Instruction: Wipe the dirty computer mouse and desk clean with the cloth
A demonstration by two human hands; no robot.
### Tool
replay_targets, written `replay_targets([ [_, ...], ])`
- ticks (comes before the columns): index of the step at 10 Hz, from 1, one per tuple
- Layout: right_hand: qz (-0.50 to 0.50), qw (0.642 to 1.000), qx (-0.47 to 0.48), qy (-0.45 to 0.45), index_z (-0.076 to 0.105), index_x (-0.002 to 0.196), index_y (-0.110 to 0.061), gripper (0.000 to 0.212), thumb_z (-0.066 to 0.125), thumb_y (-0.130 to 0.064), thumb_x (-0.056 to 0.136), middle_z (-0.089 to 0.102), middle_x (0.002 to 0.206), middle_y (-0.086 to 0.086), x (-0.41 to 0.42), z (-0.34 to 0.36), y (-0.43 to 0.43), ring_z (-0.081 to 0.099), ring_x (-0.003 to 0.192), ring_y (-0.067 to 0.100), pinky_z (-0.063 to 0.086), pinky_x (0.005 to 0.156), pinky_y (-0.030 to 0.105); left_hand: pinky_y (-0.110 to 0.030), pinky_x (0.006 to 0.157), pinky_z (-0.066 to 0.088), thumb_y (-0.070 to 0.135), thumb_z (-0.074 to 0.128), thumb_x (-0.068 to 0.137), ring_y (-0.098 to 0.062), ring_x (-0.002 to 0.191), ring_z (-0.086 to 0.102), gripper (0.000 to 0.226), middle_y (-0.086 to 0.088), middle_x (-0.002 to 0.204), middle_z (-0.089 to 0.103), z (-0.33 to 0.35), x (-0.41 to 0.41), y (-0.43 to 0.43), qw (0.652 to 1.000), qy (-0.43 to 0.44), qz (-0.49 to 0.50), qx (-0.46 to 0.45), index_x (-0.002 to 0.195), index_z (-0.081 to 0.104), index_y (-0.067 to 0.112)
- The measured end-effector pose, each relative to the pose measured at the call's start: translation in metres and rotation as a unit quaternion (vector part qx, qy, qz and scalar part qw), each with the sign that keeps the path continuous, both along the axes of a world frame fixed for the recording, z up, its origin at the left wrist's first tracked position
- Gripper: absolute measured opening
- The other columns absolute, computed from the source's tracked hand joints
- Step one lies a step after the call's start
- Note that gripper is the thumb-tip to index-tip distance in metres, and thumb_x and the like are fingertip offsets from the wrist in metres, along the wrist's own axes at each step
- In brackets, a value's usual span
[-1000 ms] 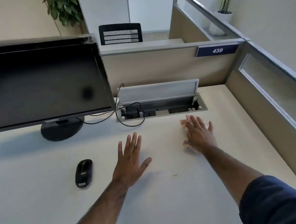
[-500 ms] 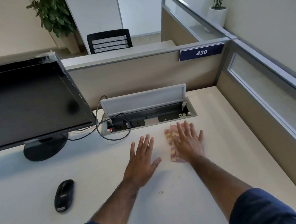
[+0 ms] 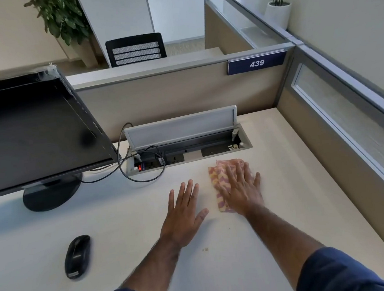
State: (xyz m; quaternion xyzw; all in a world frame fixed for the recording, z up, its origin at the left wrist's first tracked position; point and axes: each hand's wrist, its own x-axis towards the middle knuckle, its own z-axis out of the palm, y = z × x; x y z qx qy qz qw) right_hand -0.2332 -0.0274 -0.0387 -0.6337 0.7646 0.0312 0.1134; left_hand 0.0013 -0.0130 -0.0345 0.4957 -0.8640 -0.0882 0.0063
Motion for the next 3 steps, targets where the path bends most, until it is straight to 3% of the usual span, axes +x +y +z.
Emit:
replay_targets([
  [1, 0.000, 1.000, 0.011, -0.015, -0.019, 0.158, -0.029, 0.081, 0.003, -0.074, 0.094, -0.029, 0.164, 0.007, 0.000, 0.006, -0.001, -0.033, 0.147, 0.029, -0.011, 0.119, 0.063, -0.048, 0.124, -0.014, 0.069, 0.000, 0.100, -0.015, 0.153, -0.026, 0.076, 0.005, 0.167, -0.026, -0.003, 0.014, 0.007, 1.000, -0.006, 0.008, 0.005, 0.161, -0.016, 0.027],
  [3, 0.017, 0.998, -0.058, -0.011, -0.019, 0.158, -0.029, 0.076, -0.003, -0.070, 0.095, -0.023, 0.166, 0.007, 0.023, 0.010, 0.022, -0.024, 0.151, 0.028, -0.013, 0.120, 0.059, -0.049, 0.124, -0.012, 0.068, -0.002, 0.100, -0.016, 0.153, -0.026, 0.078, 0.002, 0.168, -0.023, -0.011, 0.050, 0.025, 0.998, -0.008, 0.066, 0.006, 0.163, -0.011, 0.021],
])
